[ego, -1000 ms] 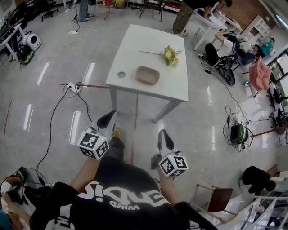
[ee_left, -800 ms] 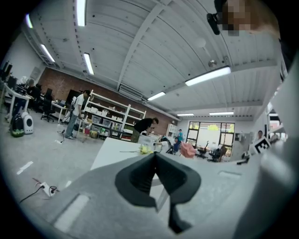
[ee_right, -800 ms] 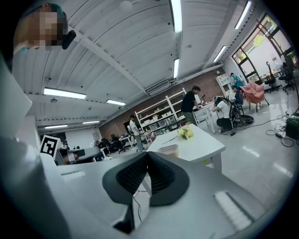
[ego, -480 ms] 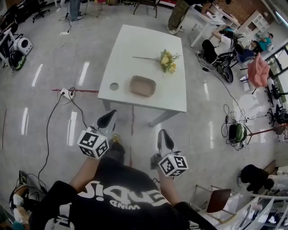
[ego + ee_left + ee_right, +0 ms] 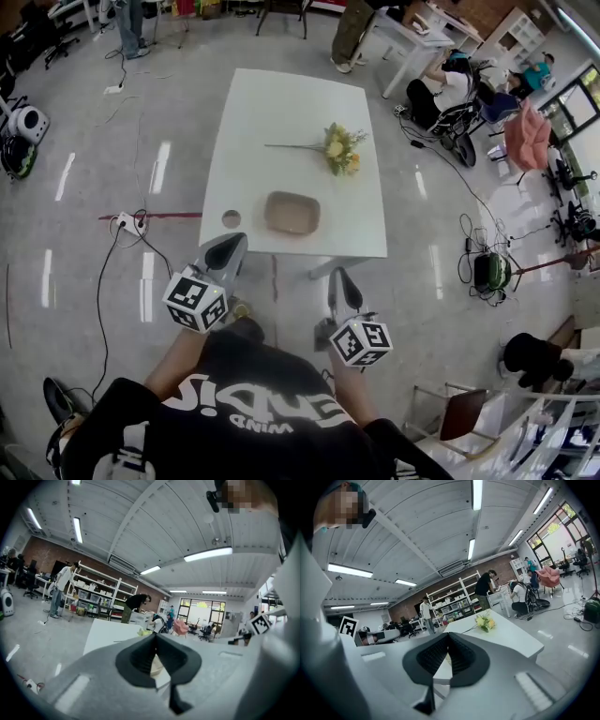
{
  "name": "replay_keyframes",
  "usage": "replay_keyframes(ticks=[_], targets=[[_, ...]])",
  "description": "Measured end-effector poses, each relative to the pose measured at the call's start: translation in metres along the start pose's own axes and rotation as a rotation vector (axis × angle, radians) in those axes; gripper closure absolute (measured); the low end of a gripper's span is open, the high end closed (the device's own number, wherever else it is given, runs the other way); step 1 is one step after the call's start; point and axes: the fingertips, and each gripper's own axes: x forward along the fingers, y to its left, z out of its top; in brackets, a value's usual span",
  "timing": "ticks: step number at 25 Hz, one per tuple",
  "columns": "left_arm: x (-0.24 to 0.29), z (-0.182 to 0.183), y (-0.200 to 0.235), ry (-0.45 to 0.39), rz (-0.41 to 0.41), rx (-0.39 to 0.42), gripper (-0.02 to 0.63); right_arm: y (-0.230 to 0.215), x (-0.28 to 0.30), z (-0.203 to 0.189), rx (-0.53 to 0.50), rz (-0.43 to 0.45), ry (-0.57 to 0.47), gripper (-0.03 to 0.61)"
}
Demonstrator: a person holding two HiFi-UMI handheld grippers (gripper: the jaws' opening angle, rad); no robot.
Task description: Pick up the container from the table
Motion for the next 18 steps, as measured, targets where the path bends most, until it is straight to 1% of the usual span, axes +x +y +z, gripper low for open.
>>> replay_keyframes(ticks=[2, 6, 9, 13, 18], targets=[[0.012, 0.005, 0.012, 0.007, -0.016, -0.001, 0.612, 0.002, 0.013, 0.007, -0.001, -0.006, -0.014, 0.578], [0.036, 0.012, 0.027, 0.014, -0.072, -0.01, 0.612, 0.004, 0.034, 0.016, -0.005, -0.018, -0.047, 0.578], [0.054, 0.014, 0.036, 0.022, -0.085, -0.005, 0.612, -0.002, 0.046, 0.017, 0.001, -0.035, -0.047, 0.578], [0.071, 0.017, 0.03, 0.013, -0.106, -0.012, 0.612, -0.018, 0.05, 0.022, 0.016, -0.055, -0.045, 0.578], [0.087, 0.024, 0.026, -0.017, -0.097, -0.009, 0.611, -0.034, 0.065, 0.031, 0.023, -0.031, -0.036, 0.578]])
